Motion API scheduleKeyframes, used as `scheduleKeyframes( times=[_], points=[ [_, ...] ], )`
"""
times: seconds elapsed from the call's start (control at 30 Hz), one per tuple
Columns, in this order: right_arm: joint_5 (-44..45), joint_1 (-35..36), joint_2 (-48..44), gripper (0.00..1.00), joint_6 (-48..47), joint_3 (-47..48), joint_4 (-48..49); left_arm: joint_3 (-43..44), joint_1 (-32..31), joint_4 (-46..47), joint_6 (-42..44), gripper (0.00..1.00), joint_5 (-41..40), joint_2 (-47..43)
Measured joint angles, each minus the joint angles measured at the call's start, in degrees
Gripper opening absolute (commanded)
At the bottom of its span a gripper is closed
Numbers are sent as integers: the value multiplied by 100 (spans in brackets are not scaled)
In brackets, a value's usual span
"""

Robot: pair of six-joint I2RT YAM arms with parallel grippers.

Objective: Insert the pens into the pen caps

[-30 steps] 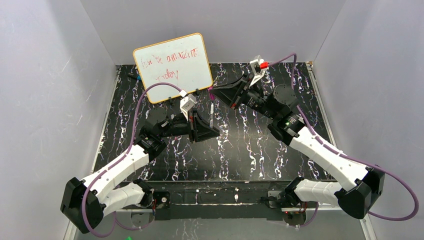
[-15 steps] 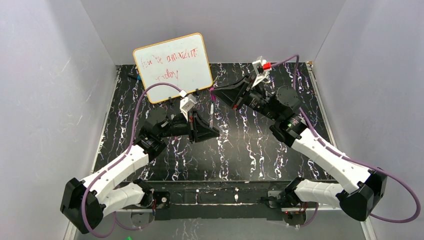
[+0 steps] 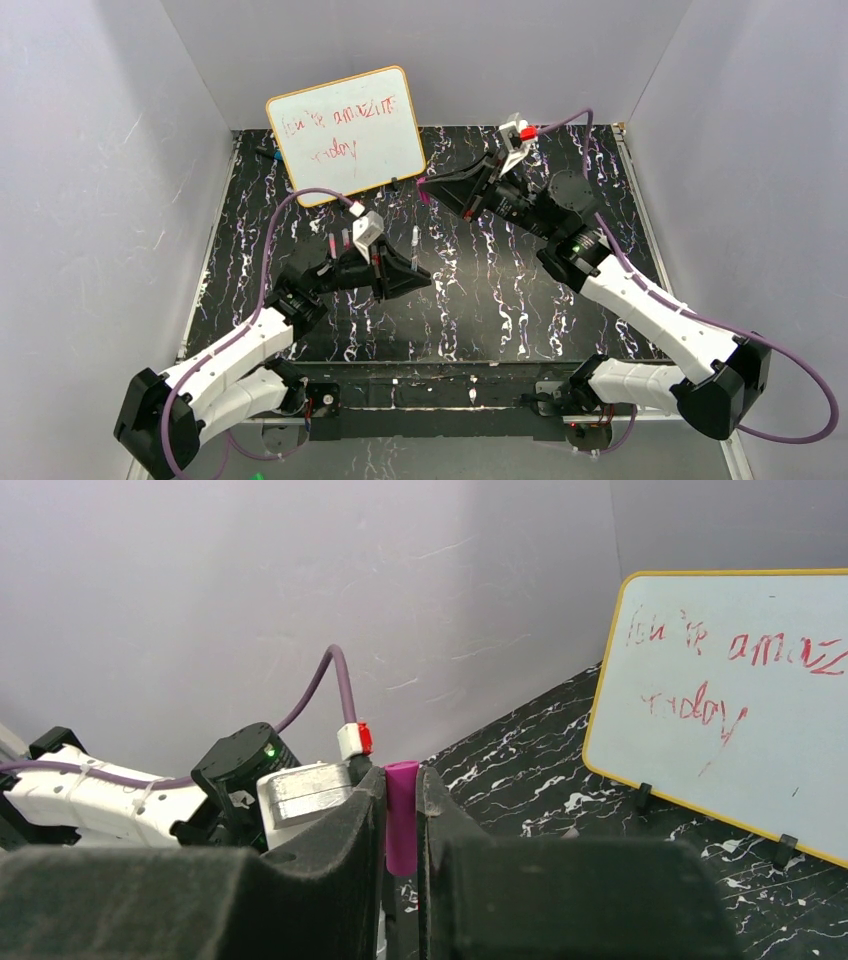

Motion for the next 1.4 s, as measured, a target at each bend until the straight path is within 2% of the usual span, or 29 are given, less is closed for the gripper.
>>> scheduleKeyframes(
  times=[0.13,0.37,0.7,1.03,1.4],
  points=[
    [-262,0,186,14,-94,11,44,-402,-2,479,-33,0,-81,-184],
    [-820,0,337,14,31,-31,310,-415,-2,1141,-214,0,-188,-7],
    [-1545,0,337,14,409,-144,1064,-345,-2,1471,-470,0,-188,531],
    [-1707,-48,345,16,555,-415,1515,-343,-2,1932,-831,0,-87,461],
    [-1703,-212,444,17,647,-413,1851,-562,-11,2109,-807,0,-9,315]
  ],
)
